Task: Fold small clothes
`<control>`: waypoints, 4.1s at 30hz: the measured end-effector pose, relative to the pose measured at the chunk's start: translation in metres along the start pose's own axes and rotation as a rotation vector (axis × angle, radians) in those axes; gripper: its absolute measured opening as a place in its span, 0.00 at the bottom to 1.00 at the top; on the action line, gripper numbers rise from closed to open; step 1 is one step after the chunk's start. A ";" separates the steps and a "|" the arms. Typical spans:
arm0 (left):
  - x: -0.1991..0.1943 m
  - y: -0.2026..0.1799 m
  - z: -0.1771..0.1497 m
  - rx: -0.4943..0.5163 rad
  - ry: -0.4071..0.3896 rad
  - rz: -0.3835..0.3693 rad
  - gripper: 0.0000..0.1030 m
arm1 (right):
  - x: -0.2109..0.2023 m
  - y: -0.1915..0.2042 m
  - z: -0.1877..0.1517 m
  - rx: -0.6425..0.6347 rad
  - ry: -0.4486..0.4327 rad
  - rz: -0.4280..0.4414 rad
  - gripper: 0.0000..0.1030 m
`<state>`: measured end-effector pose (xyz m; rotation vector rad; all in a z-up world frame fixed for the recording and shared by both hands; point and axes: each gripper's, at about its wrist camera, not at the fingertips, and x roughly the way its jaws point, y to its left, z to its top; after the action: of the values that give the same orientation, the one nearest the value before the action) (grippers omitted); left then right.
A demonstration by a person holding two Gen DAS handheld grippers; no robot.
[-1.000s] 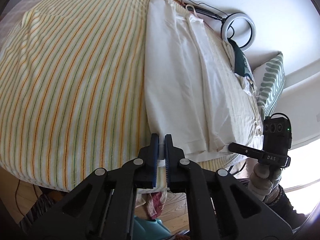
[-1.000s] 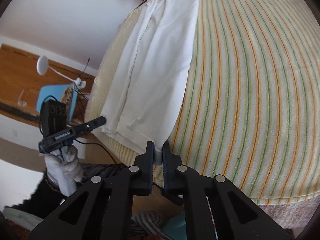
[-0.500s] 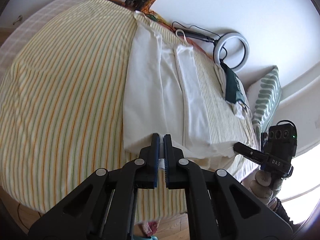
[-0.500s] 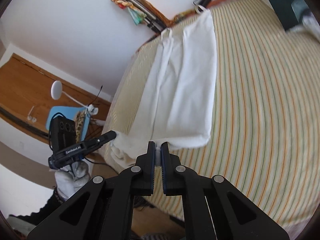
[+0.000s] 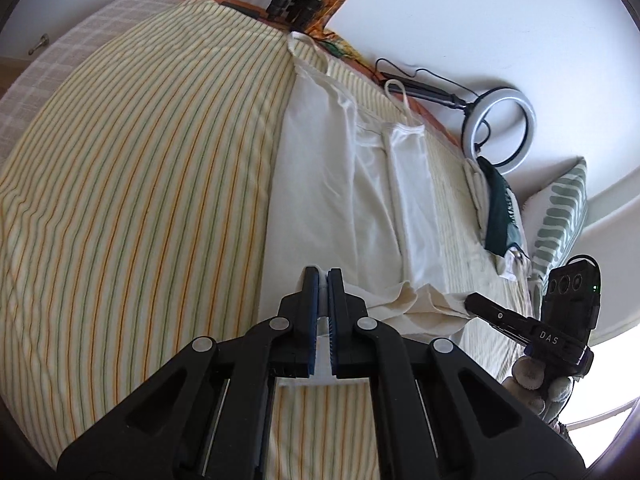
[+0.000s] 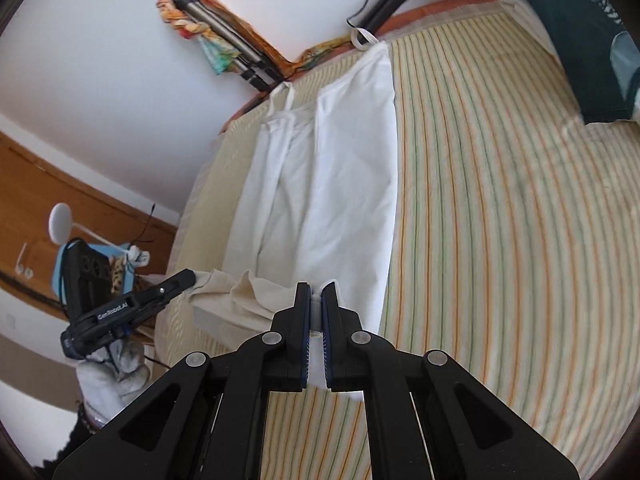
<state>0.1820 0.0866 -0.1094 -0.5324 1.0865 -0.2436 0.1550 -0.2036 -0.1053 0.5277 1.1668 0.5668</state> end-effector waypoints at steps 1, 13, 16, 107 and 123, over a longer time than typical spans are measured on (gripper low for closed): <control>0.002 0.001 0.001 -0.004 0.000 0.002 0.02 | 0.003 0.001 0.001 -0.003 0.003 -0.010 0.04; -0.030 -0.012 -0.002 0.134 -0.119 0.052 0.30 | -0.006 0.018 0.004 -0.132 -0.052 -0.157 0.16; -0.029 -0.022 -0.012 0.188 -0.101 0.032 0.30 | -0.008 0.027 -0.006 -0.192 -0.056 -0.125 0.16; 0.134 -0.025 0.187 0.279 -0.111 0.142 0.02 | 0.096 -0.028 0.203 -0.156 -0.087 -0.094 0.03; 0.049 -0.055 0.148 0.287 -0.172 0.067 0.02 | 0.036 0.027 0.171 -0.253 -0.156 -0.096 0.02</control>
<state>0.3390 0.0612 -0.0658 -0.2543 0.8821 -0.2845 0.3236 -0.1752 -0.0604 0.2918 0.9508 0.5711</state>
